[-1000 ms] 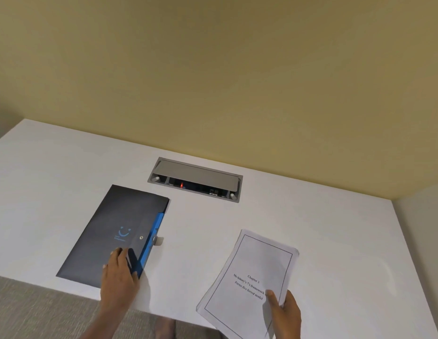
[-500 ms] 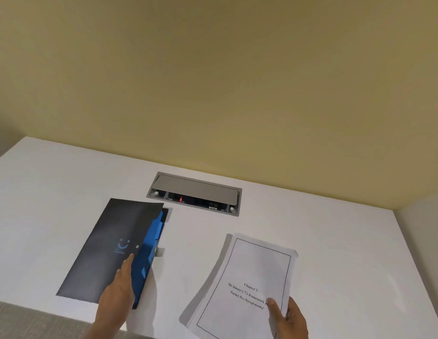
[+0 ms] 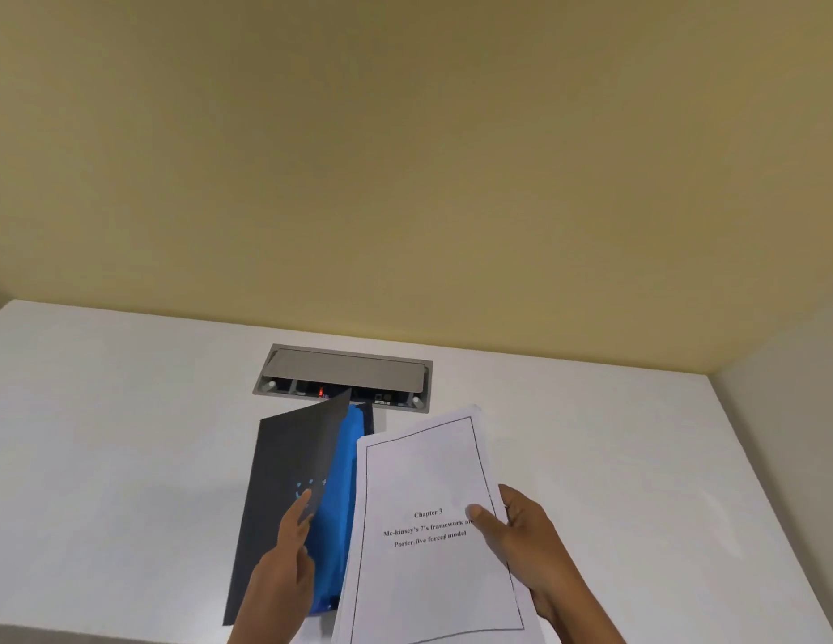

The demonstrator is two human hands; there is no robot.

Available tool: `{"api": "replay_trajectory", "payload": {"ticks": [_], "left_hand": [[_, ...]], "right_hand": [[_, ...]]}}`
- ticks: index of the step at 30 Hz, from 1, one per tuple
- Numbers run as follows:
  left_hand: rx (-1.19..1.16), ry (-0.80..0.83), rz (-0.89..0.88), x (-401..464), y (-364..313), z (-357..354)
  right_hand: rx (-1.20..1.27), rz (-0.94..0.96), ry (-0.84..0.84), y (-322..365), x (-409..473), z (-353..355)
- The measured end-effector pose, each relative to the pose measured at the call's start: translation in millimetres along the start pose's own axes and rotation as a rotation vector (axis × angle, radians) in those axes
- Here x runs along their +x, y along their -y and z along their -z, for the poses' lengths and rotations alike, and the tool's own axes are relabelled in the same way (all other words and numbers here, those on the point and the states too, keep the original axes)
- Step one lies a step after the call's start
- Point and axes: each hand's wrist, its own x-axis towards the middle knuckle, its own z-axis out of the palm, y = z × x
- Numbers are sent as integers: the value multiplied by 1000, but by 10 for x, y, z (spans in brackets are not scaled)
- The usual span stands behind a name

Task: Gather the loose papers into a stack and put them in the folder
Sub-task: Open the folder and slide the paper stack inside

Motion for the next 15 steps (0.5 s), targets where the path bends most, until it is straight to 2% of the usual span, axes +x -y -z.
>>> {"api": "replay_trajectory", "payload": {"ticks": [6,15], "left_hand": [[0,45,0,-107,-335,-140],[3,174,-55,-200,-494,-221]], "right_hand": [[-121,1,22,136,125,86],[-242,37,-112,81,430,-119]]}}
